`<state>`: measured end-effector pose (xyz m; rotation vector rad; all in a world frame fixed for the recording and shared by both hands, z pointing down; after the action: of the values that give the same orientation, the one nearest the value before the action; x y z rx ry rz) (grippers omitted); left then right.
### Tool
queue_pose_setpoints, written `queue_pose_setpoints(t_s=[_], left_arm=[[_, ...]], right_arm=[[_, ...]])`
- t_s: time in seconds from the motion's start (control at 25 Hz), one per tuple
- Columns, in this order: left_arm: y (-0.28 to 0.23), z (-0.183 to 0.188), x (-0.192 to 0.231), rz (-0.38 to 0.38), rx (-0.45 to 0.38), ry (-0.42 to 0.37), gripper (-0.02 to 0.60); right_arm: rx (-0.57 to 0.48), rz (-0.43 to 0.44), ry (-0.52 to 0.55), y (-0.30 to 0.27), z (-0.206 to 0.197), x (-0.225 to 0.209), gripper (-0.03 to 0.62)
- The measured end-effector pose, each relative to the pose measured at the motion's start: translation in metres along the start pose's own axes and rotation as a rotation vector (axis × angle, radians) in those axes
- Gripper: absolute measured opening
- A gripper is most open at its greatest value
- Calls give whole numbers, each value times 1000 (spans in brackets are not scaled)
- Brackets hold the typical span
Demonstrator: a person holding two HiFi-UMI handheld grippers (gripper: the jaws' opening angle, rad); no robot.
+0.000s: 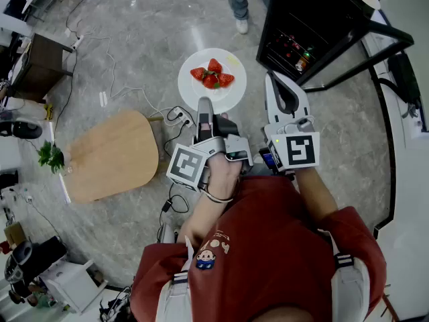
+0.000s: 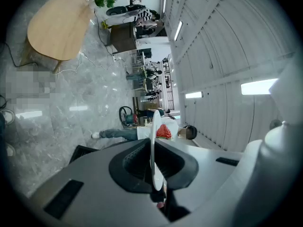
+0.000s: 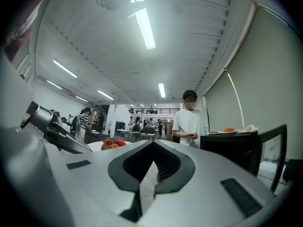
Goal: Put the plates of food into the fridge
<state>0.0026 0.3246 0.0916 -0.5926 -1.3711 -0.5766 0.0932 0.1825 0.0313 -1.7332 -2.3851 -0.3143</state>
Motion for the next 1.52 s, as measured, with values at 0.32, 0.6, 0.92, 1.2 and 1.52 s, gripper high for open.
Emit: queue_pose_setpoints(t_s=[0.32,0.6,0.92,1.2,1.52], left_arm=[[0,0,3,10,7,6,23],[-1,-7,4,11,16,3,23],[-1,-21,-1,8,21,-10,23],[-4,-63,6,24,22,-30,23],[-5,-93,14,43,30,-25,23]], right_arm=[[10,-3,2,1,-2,0,3],[6,3,-3,3,-4,-5,3],[-10,1,-23,9,-6,-17,4],[-27,-14,-48,29,-19,-62,4],[-14,-15,-72,49,-36,-85,3]])
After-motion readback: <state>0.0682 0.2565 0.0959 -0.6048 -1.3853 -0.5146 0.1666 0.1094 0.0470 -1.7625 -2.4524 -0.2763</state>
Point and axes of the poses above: the fingertips, and each gripper's own axes: y backward along the fingers, x to its left, z out of its top, the point moved 2 cm from there along y, backward along the fingers, and after that the axes turned 10 degrees about y, right-handed, at the moved point
